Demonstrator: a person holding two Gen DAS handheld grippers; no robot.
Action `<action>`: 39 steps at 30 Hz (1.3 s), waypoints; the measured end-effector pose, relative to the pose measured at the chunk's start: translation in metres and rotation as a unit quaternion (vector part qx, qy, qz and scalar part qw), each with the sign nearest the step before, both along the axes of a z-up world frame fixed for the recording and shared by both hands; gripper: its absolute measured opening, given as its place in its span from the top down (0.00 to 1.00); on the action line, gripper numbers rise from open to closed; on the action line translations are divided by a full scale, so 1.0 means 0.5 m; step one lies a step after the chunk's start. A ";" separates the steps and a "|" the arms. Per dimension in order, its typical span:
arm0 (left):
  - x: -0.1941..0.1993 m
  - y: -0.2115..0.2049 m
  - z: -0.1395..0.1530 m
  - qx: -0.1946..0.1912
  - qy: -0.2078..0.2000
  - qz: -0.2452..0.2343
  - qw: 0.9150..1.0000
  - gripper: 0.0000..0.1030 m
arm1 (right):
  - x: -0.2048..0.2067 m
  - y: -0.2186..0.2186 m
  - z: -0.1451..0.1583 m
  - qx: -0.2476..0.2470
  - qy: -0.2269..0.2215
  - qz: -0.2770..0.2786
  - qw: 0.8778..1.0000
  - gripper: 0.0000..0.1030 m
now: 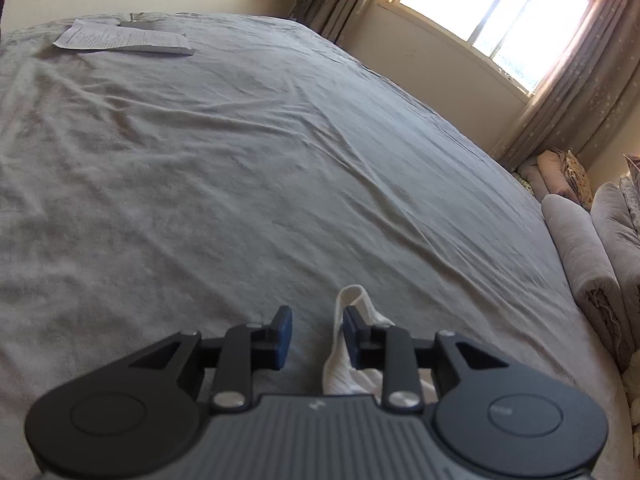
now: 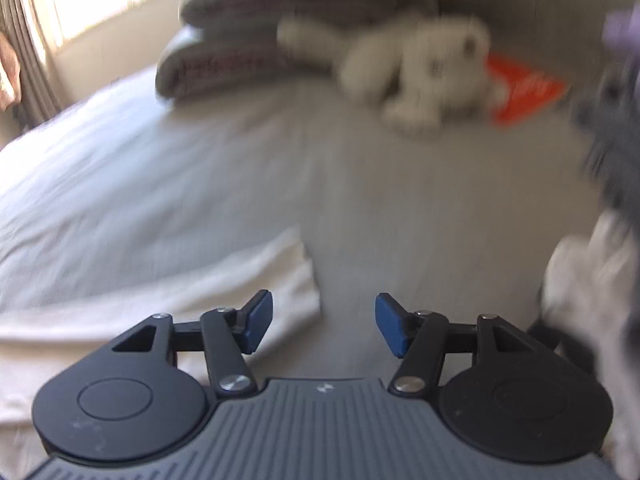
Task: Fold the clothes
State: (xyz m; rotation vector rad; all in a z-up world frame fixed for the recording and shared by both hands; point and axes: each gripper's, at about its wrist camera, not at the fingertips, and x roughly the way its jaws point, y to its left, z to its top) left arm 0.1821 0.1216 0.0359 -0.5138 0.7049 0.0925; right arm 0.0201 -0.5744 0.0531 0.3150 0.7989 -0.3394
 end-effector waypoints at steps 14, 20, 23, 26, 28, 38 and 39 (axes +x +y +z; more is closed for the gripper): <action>-0.032 -0.028 0.025 0.001 0.008 -0.004 1.000 0.69 | -0.019 0.043 0.081 -0.017 -0.046 -0.025 0.999 0.97; -0.035 -0.040 0.020 0.002 0.024 -0.018 1.000 0.69 | -0.001 0.060 0.021 -0.044 0.053 0.004 0.998 0.97; -0.038 -0.040 0.022 0.000 0.025 -0.023 0.999 0.69 | -0.009 0.053 0.020 -0.030 0.061 0.012 0.998 0.96; -0.037 -0.042 0.023 -0.002 0.026 -0.028 0.999 0.69 | -0.035 0.024 0.051 0.025 0.008 0.002 1.000 0.95; -0.037 -0.044 0.021 -0.003 0.028 -0.032 0.999 0.68 | -0.042 0.010 0.058 0.010 -0.009 -0.017 1.000 0.89; -0.033 -0.053 0.016 -0.001 0.034 -0.040 0.999 0.68 | 0.008 -0.026 -0.017 0.045 -0.003 -0.022 0.999 0.83; -0.033 -0.052 0.016 -0.001 0.034 -0.040 0.999 0.68 | 0.010 -0.016 -0.011 0.051 -0.006 0.000 0.999 0.83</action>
